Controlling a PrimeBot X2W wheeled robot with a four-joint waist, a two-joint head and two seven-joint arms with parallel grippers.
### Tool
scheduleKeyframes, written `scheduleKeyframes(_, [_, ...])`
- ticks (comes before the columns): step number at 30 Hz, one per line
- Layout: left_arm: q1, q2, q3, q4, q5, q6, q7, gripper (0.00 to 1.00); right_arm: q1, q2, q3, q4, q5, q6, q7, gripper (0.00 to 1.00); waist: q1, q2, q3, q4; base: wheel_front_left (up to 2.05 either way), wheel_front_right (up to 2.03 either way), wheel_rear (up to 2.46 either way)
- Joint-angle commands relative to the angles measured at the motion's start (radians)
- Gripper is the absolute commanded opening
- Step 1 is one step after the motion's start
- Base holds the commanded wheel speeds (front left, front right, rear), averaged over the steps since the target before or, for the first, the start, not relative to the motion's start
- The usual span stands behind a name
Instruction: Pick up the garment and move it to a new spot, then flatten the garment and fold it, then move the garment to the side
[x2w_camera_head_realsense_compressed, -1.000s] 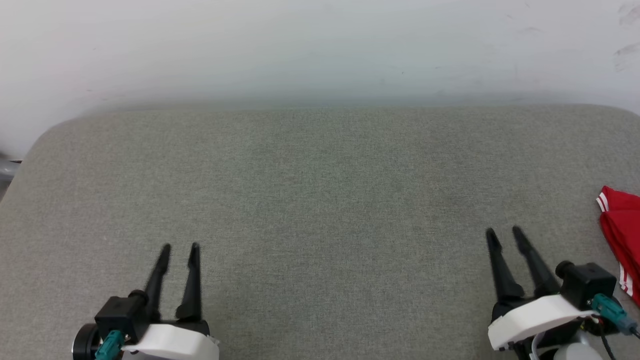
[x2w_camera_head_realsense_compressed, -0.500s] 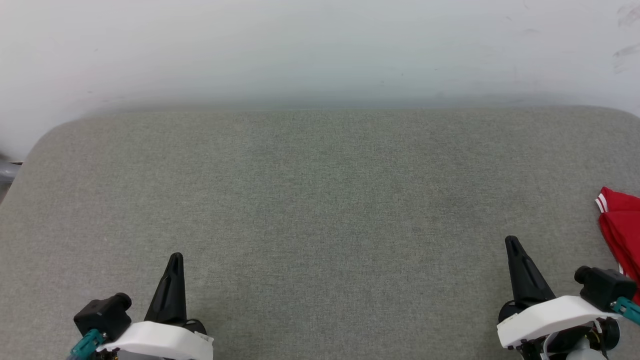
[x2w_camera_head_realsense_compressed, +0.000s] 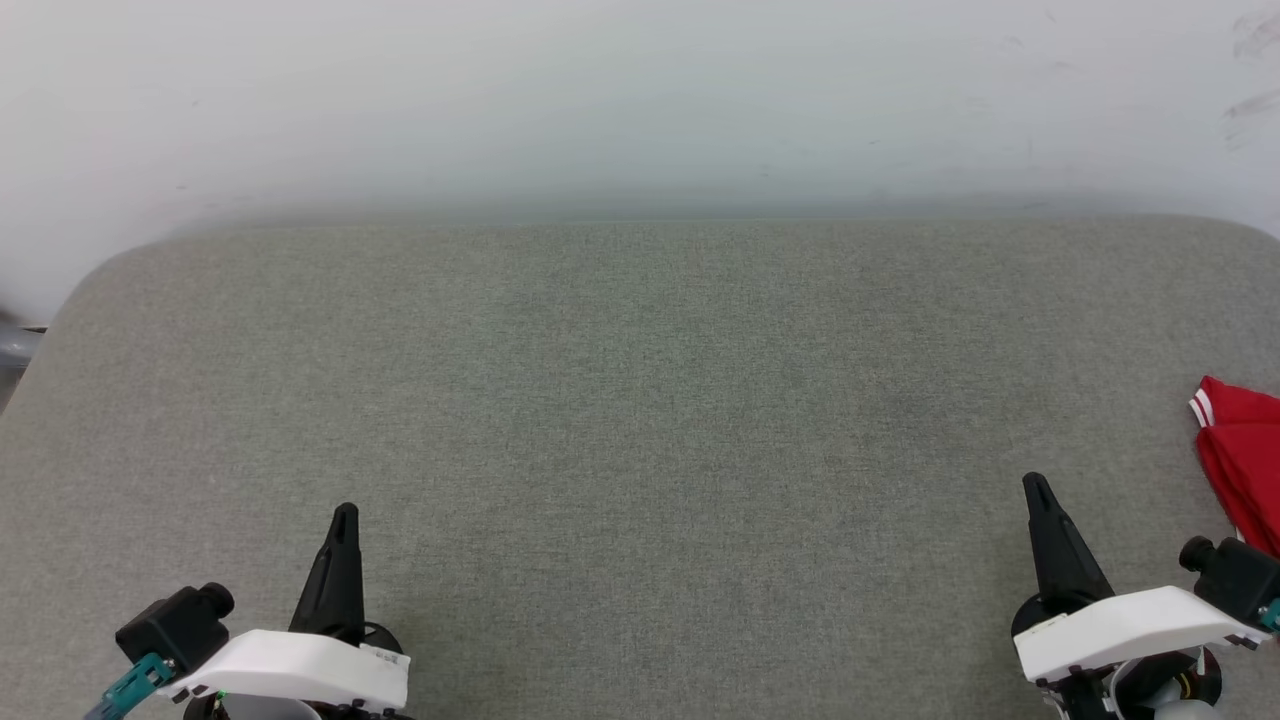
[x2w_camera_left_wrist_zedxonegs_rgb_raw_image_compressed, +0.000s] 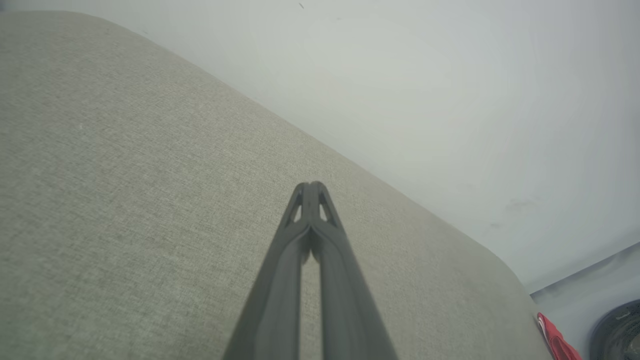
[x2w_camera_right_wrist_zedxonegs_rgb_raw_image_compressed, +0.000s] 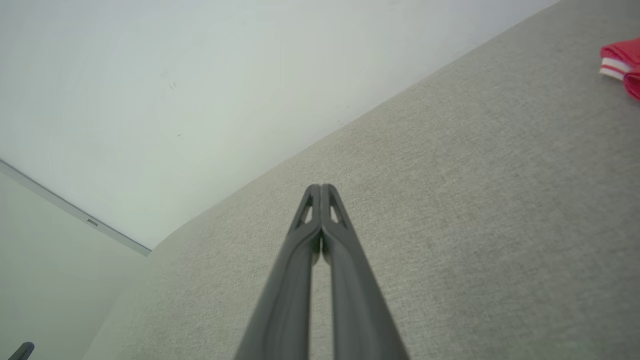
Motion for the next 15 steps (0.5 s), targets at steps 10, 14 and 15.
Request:
scheduleKeyframes(10, [-0.041, 0.000, 0.011, 0.006, -0.171, -0.006, 0.043, 0.00, -0.031, 0.003, -0.018, -0.007, 0.167, 0.000, 0.036, 0.00, -0.0001, 0.0000, -0.004, 0.000, 0.00, 0.00, 0.00])
scheduleKeyframes(14, [-0.045, 0.000, 0.014, 0.012, -0.224, -0.007, 0.056, 0.00, -0.032, 0.004, -0.022, -0.006, 0.218, 0.000, 0.047, 0.00, -0.0001, 0.0000, -0.005, 0.000, 0.00, 0.00, 0.00])
scheduleKeyframes(15, [-0.046, 0.000, 0.014, 0.013, -0.237, -0.008, 0.060, 0.00, -0.032, 0.004, -0.023, -0.006, 0.231, 0.000, 0.051, 0.00, -0.0001, 0.0000, -0.005, 0.000, 0.00, 0.00, 0.00])
